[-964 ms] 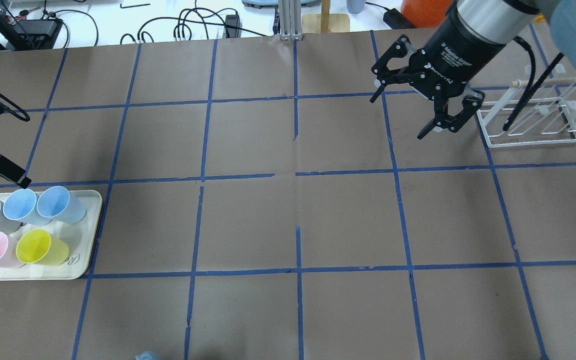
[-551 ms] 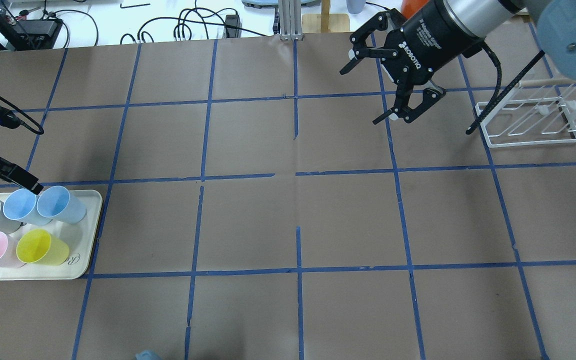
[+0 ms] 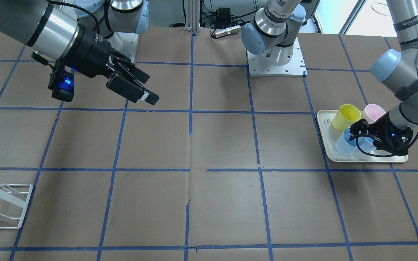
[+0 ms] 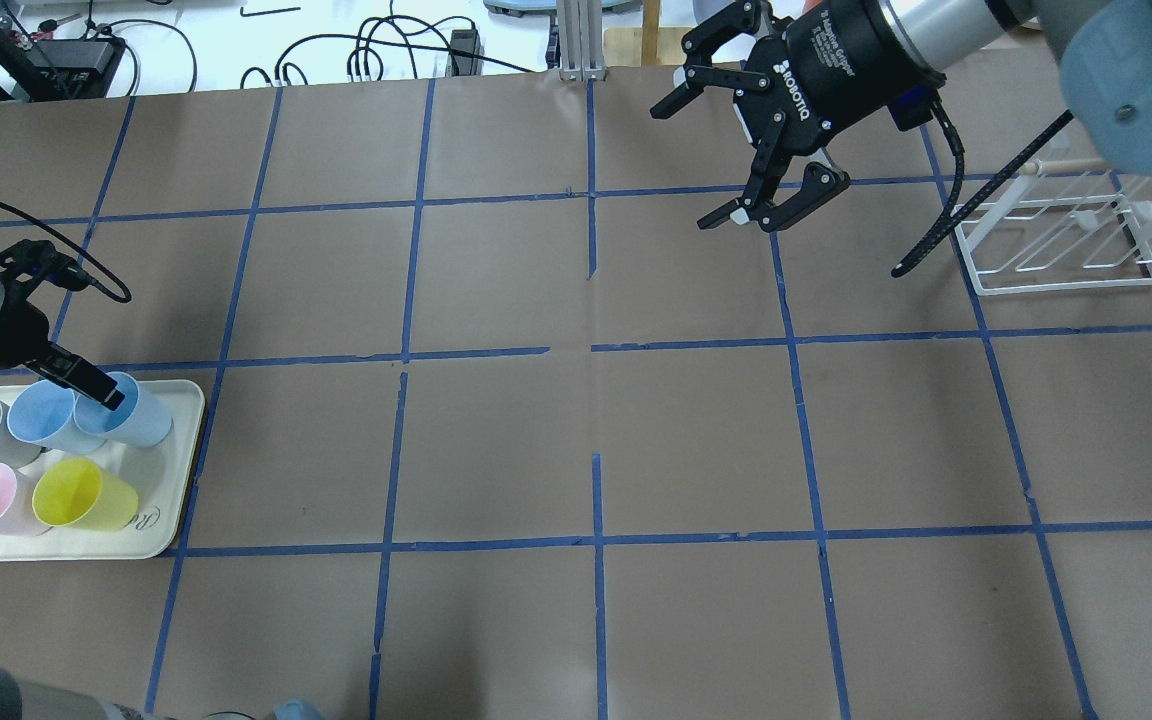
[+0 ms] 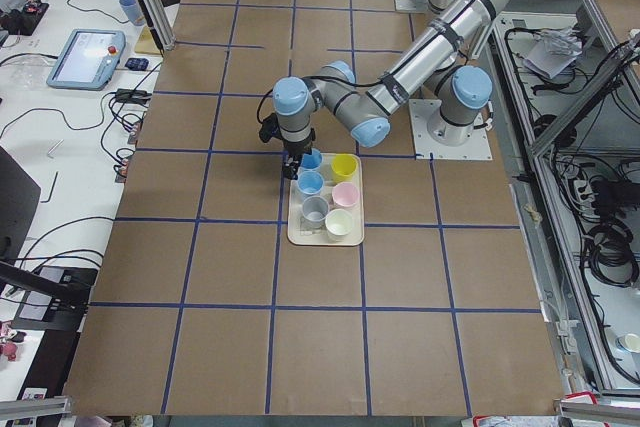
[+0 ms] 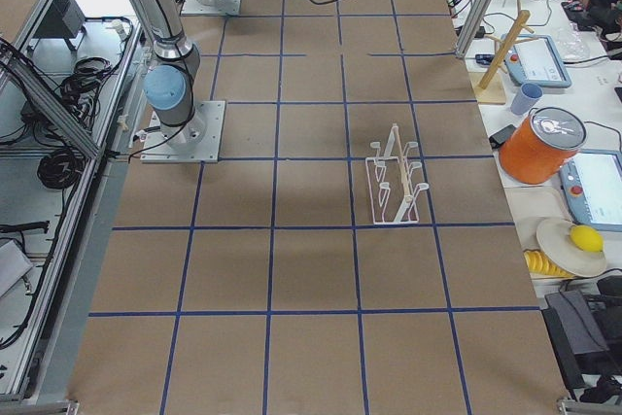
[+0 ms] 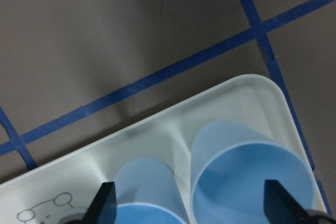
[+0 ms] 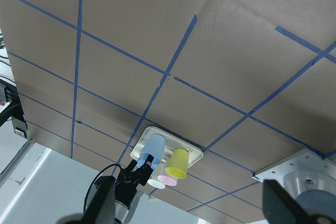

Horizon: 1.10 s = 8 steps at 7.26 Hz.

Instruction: Transfer IKEA cup to right arm and place on rack

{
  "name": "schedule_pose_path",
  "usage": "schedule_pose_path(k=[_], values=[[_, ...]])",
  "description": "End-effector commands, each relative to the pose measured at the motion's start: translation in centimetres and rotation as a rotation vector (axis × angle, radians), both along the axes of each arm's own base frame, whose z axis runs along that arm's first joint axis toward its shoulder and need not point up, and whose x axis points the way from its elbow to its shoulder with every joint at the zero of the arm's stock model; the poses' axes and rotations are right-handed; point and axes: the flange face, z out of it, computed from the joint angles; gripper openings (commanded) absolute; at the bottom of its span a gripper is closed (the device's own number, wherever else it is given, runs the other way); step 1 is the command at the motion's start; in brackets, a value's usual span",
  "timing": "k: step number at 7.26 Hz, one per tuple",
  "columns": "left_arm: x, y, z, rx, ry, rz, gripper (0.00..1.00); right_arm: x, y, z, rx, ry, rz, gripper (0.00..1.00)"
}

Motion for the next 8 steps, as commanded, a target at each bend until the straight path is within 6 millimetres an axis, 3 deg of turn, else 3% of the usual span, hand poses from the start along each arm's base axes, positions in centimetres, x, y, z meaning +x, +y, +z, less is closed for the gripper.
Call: schedule_pose_path(k=[1,3,5,8], values=[[0.1,-0.2,-1.0,0.005,0.004,0.005,0.93,0.0,-0.1,-0.2,0.004,-0.005,-0.002,1.0],[0.7,-0.9,-0.1,-0.017,-0.019,-0.003,0.93,0.0,-0.3,-1.3,0.031,-0.008,-0.001,1.0],[0.0,-0.9,0.8,-0.024,-0.027,-0.008,0.96,1.0,-0.8,-0.9,0.061,-0.167,-0.028,1.0],[-0.8,-0.2,0.5,-0.012,-0.017,-0.022,0.99,1.9,-2.3,-1.3,0.117,-0.361,-0.069,1.0]])
